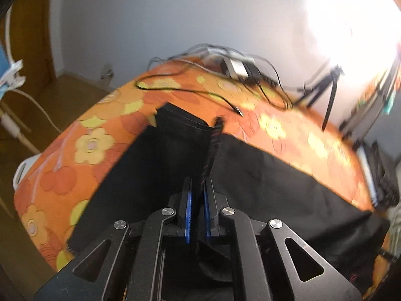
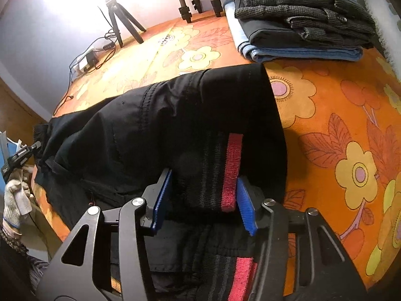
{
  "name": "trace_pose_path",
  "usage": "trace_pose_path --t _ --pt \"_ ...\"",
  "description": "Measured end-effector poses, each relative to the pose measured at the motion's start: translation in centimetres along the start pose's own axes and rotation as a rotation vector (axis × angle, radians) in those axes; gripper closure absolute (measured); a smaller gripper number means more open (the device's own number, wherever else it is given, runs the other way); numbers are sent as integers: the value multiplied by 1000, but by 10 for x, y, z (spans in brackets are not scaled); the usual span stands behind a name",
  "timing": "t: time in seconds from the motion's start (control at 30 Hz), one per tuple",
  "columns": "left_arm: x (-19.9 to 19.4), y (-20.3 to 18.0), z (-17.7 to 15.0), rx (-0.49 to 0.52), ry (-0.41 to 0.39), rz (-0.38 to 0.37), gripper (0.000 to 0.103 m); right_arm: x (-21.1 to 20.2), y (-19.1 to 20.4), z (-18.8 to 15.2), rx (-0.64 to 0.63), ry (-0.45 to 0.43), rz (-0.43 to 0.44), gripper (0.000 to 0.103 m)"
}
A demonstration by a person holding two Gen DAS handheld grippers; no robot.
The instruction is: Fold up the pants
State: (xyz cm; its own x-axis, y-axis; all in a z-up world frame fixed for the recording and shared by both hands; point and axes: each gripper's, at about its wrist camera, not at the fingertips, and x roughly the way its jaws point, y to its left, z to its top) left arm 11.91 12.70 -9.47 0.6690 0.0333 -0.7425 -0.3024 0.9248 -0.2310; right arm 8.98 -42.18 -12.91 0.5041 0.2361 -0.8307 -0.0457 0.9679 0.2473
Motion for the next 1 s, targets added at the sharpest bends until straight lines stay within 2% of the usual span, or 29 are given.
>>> trace_pose_path --t 0.1,0.2,0.5,0.6,0.7,0.77,0.8,0.9,0.93,1.0 --pt "-9 20 1 -83 -9 -40 96 -8 4 1 -18 -15 -6 58" --pt "-15 34 0 -134 -24 -47 97 -19 5 3 -15 -28 22 61" --pt "-29 41 6 -138 -75 -46 97 -62 -7 12 112 -66 189 66" --pt "-31 44 5 -140 -78 -40 97 -72 -4 11 87 -89 158 67" --pt "-32 50 4 -165 -78 -46 97 -73 -9 7 111 -80 167 77" --pt "-33 53 2 -177 -75 -46 97 -73 -12 3 103 -73 139 91" --pt "-32 56 2 -188 -69 -61 97 -73 -13 3 100 -71 128 92" --pt "-29 58 0 -199 -52 -69 97 -75 -10 -1 70 -90 97 91" --pt "-27 57 -1 -198 -46 -67 97 -77 -3 -1 36 -88 99 87" --pt "-24 57 -2 -206 -39 -70 97 -80 13 -4 -45 -89 122 71"
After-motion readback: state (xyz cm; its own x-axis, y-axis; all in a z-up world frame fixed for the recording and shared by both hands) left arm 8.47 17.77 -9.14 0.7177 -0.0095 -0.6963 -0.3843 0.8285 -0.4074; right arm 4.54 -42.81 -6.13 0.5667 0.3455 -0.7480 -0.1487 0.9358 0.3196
